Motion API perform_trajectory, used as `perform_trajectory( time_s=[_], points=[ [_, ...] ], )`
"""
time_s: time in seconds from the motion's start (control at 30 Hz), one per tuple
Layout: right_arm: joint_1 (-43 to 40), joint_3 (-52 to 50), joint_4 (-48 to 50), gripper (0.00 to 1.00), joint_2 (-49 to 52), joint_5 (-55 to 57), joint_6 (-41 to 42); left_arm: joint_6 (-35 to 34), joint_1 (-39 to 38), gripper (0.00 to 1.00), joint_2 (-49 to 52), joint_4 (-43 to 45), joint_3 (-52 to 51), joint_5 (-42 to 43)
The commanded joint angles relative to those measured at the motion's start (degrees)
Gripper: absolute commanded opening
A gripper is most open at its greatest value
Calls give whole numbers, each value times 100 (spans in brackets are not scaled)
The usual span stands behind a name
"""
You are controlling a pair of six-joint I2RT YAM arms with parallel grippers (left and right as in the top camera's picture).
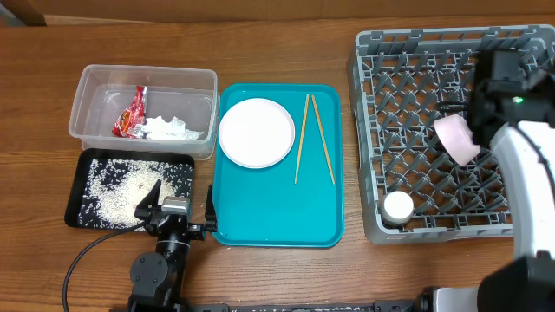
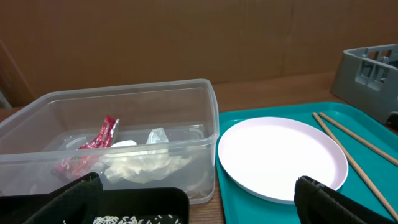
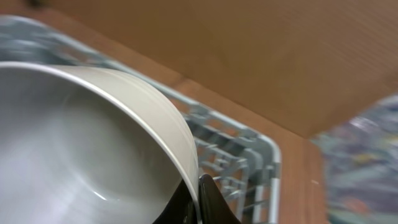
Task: Sort waste into correct bins and load items into the dishwasher
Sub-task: 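Place the grey bowl into the dish rack with the right gripper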
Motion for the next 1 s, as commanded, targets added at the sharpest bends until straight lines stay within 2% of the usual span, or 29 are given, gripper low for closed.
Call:
perform_trajectory(
  time_s=[0.0,0.2,0.53,0.7,0.97],
  points=[
    [-592,24,17,4,282,155,-4,-76,61,100,-52,17,-22,46],
    [-1185,24,17,4,772,-153,-2,-76,61,100,-52,17,-22,46],
    [-1213,24,151,4,1567,306,-7,-74,61,100,-52,17,-22,46],
    [-929,24,262,4,1692,245,-101,-74,61,100,-52,17,-22,46],
    [-267,-96,964,4,1705,553,-1073,-74,61,100,-52,17,-22,46]
  ],
)
